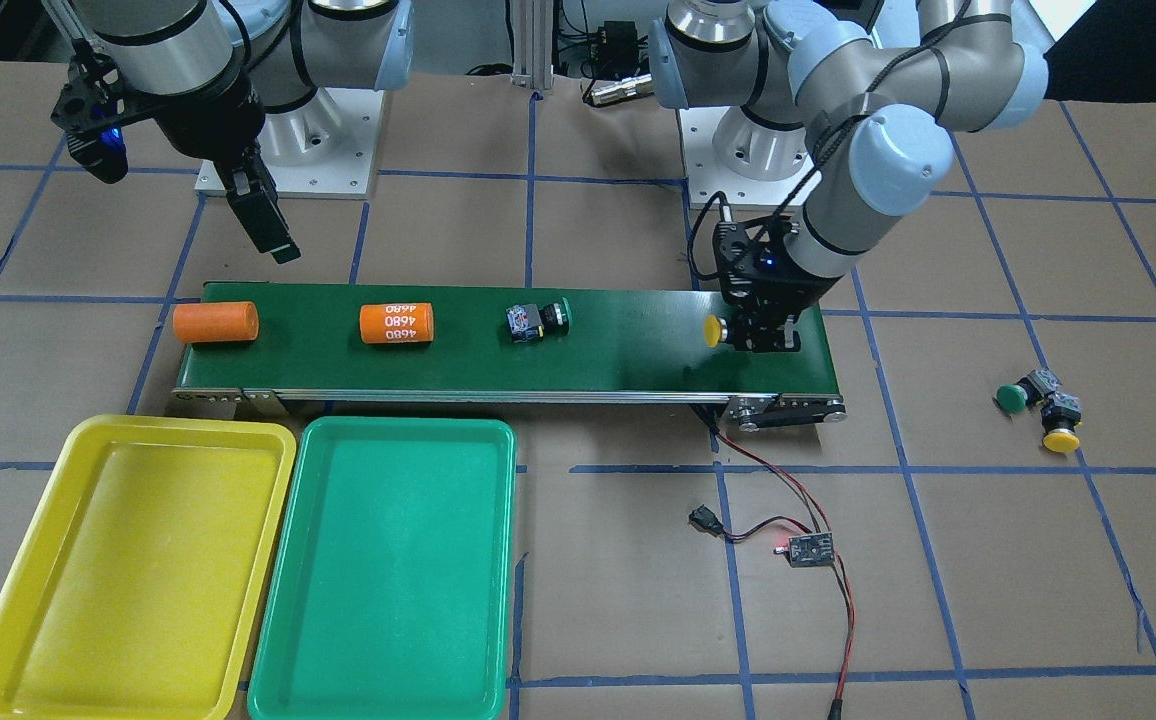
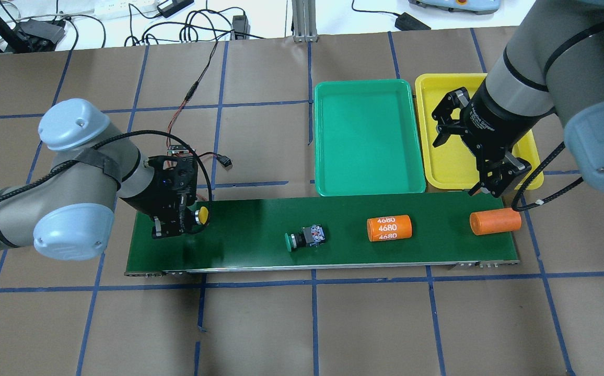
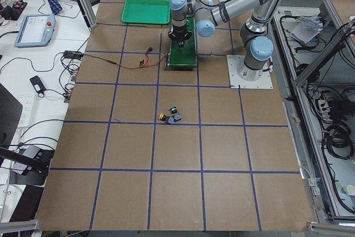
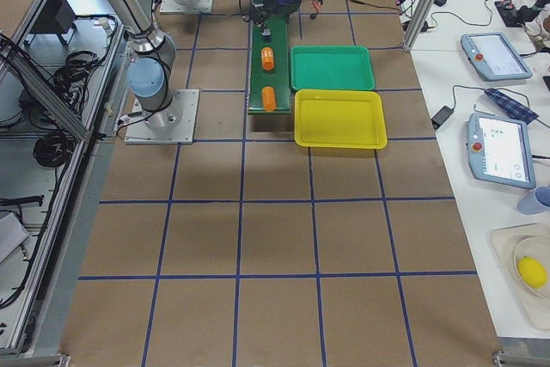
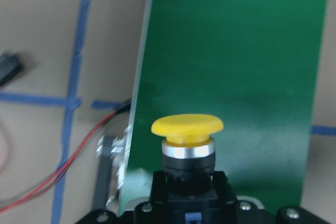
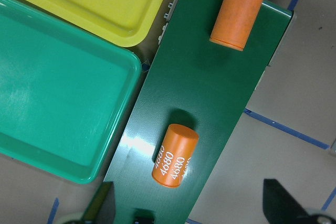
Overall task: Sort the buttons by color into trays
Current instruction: 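Place the yellow button on the belt while the right gripper lowers to the belt end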
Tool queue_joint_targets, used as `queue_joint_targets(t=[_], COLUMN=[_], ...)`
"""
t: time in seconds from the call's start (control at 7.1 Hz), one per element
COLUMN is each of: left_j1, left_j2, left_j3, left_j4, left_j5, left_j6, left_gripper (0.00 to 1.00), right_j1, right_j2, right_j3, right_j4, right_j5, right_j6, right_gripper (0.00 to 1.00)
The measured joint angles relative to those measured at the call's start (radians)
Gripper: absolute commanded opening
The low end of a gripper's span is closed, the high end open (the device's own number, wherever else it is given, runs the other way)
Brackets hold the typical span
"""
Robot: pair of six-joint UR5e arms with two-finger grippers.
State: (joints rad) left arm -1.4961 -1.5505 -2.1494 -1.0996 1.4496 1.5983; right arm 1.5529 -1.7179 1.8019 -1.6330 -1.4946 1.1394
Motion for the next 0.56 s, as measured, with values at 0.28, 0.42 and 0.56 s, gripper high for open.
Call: queue_joint_targets(t=[0.28,0.42,0.56], left_j1=[-0.026,-0.023,0.003], left_j2=[0.011,0.014,0.017], left_j3=[-0.021,-0.02,-0.019], left_j4=[0.011,0.024,0.059], left_j5=[0.003,0.004,0.005], left_j6=[-0.038,-0.05,-0.062], left_gripper=[1.0,1.0,1.0], right_j1=[0.001,0.002,0.004], right_j2=[0.001,0.003,0.007], right_j3=[0.014,0.017,0.022], right_j4=[-0.01,-0.012,-0.018], right_j5=[0.003,0.005,0.01], right_j6=[0.026,0.032,0.046], right_gripper=[1.0,1.0,1.0])
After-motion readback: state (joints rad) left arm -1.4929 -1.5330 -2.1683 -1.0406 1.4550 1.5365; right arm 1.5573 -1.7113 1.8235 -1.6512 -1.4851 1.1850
